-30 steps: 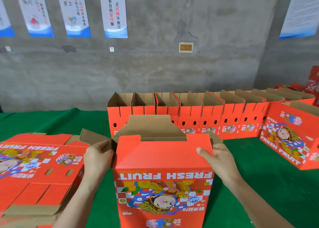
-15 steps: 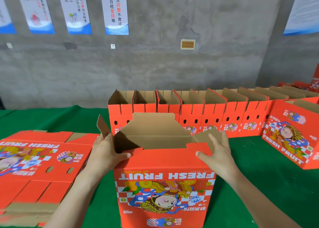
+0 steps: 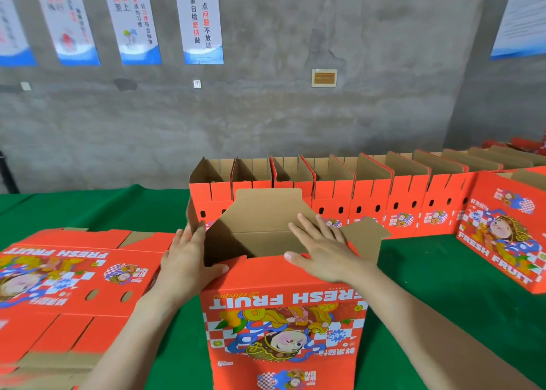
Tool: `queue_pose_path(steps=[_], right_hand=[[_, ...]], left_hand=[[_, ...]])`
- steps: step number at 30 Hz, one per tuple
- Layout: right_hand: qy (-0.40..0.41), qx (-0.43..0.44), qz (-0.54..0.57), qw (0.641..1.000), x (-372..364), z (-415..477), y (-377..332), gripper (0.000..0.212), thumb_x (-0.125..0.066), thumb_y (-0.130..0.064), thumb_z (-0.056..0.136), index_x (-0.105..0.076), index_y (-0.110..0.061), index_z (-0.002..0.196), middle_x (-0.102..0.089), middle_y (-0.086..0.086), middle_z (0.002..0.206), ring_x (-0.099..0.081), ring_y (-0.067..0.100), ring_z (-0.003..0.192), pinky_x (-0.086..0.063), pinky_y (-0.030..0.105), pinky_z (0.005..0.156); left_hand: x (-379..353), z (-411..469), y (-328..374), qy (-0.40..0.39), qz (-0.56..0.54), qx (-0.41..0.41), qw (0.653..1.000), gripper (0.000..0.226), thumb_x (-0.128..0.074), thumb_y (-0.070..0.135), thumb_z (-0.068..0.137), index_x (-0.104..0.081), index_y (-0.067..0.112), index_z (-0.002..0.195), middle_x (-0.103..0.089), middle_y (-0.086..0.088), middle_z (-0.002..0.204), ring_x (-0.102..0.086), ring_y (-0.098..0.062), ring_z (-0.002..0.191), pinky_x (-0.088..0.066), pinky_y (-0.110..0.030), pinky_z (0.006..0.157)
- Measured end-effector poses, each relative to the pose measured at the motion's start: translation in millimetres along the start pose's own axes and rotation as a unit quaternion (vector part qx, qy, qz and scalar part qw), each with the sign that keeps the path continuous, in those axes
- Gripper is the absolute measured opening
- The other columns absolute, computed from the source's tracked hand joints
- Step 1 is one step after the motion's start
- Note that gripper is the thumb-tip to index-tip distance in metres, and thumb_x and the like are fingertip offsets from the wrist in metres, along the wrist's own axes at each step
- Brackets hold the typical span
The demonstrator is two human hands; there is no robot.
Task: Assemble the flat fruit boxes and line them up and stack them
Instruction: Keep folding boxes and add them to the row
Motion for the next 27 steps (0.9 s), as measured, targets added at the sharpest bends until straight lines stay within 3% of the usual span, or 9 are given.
queue_pose_path(steps=[2,4,6,8,11,16,20,24,27], right_hand=[[-0.008,-0.008,-0.001,1.000,-2.0,3.1,2.5,0.076,-0.026,-0.069,0.091,0.004,-0.035,0.152,0.027,-0.014,0.155,0.028,0.019,0.142,0.007,0.051,0.117],[-0.012,-0.008,0.008,1.000,-3.2,3.2,3.1,0.080,-0.027,-0.072,0.089,0.004,-0.035,0.152,0.027,-0.015,0.154,0.028,0.018,0.142,0.005,0.052,0.118],[-0.018,-0.017,0.018,1.000,-3.0,3.0,4.1,0.083,-0.028,-0.074,0.087,0.004,-0.035,0.152,0.027,-0.014,0.155,0.027,0.018,0.143,0.004,0.051,0.118],[-0.023,-0.029,0.028,0.999,-2.4,3.2,4.0,0.085,-0.030,-0.076,0.085,0.004,-0.036,0.152,0.026,-0.009,0.156,0.024,0.020,0.144,0.005,0.049,0.118],[-0.018,-0.032,0.036,0.999,-3.0,2.3,2.2,0.085,-0.032,-0.077,0.084,0.001,-0.037,0.152,0.024,-0.007,0.157,0.021,0.020,0.145,0.004,0.047,0.117],[-0.014,-0.035,0.036,0.999,-3.2,-1.7,4.5,0.085,-0.030,-0.079,0.083,-0.004,-0.038,0.152,0.018,-0.005,0.159,0.017,0.021,0.146,0.003,0.045,0.118],[0.000,-0.030,0.050,0.998,-1.7,-7.7,0.2,0.079,-0.033,-0.077,0.083,-0.018,-0.038,0.150,0.008,-0.003,0.161,0.008,0.021,0.148,0.001,0.042,0.117],[0.135,-0.043,0.142,0.980,2.8,-16.5,1.1,0.058,-0.049,-0.057,0.091,-0.047,-0.025,0.139,-0.034,0.001,0.153,-0.028,0.018,0.142,-0.022,0.036,0.115],[0.299,-0.097,0.228,0.922,8.5,-24.8,18.9,0.038,-0.059,-0.032,0.092,-0.059,-0.014,0.124,-0.049,0.006,0.142,-0.040,0.021,0.134,-0.031,0.039,0.112]], left_hand=[[-1.2,-3.7,0.2,0.021,-0.074,-0.090,0.993,0.112,-0.077,0.017,0.076,0.006,0.030,0.151,-0.013,-0.003,0.159,-0.013,-0.021,0.147,-0.018,-0.036,0.118],[-5.3,-10.8,4.1,0.003,-0.108,-0.192,0.975,0.114,-0.071,0.002,0.079,0.015,0.042,0.145,-0.025,0.003,0.156,-0.022,-0.009,0.143,-0.020,-0.022,0.115],[-9.6,-14.6,6.9,-0.021,-0.103,-0.231,0.967,0.104,-0.065,0.008,0.086,0.011,0.045,0.146,-0.043,0.013,0.144,-0.037,0.000,0.131,-0.028,-0.014,0.106],[-7.9,-9.4,9.7,-0.017,-0.084,-0.221,0.972,0.077,-0.058,0.029,0.093,-0.009,0.038,0.151,-0.054,0.015,0.135,-0.048,-0.004,0.125,-0.038,-0.021,0.100],[-3.5,11.2,14.6,0.047,-0.087,-0.131,0.987,0.041,-0.051,0.031,0.096,-0.052,0.022,0.135,-0.059,-0.009,0.125,-0.054,-0.030,0.117,-0.041,-0.031,0.093],[-12.9,31.5,17.6,-0.084,0.002,-0.034,0.996,0.049,-0.060,0.038,0.087,-0.046,0.047,0.134,-0.015,-0.006,0.155,-0.012,-0.030,0.142,-0.015,-0.045,0.116],[-19.0,42.1,9.1,-0.140,-0.109,-0.014,0.984,0.044,-0.057,0.045,0.090,-0.047,0.046,0.133,-0.023,-0.009,0.145,-0.018,-0.032,0.138,-0.017,-0.043,0.117],[-26.4,39.3,-3.4,-0.131,-0.071,-0.054,0.987,0.045,-0.052,0.051,0.091,-0.042,0.050,0.135,-0.017,-0.003,0.144,-0.014,-0.029,0.137,-0.016,-0.042,0.116],[-26.6,38.0,-13.3,-0.148,-0.038,-0.076,0.985,0.053,-0.059,0.054,0.085,-0.042,0.051,0.135,-0.012,0.002,0.144,-0.015,-0.028,0.135,-0.017,-0.041,0.115]])
Point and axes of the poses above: each hand's wrist, its own z-axis towards the middle knuckle, its own x-axis out of the back of the hand, y = z × x, the point moved 1 cm from there along z, towards the middle knuckle
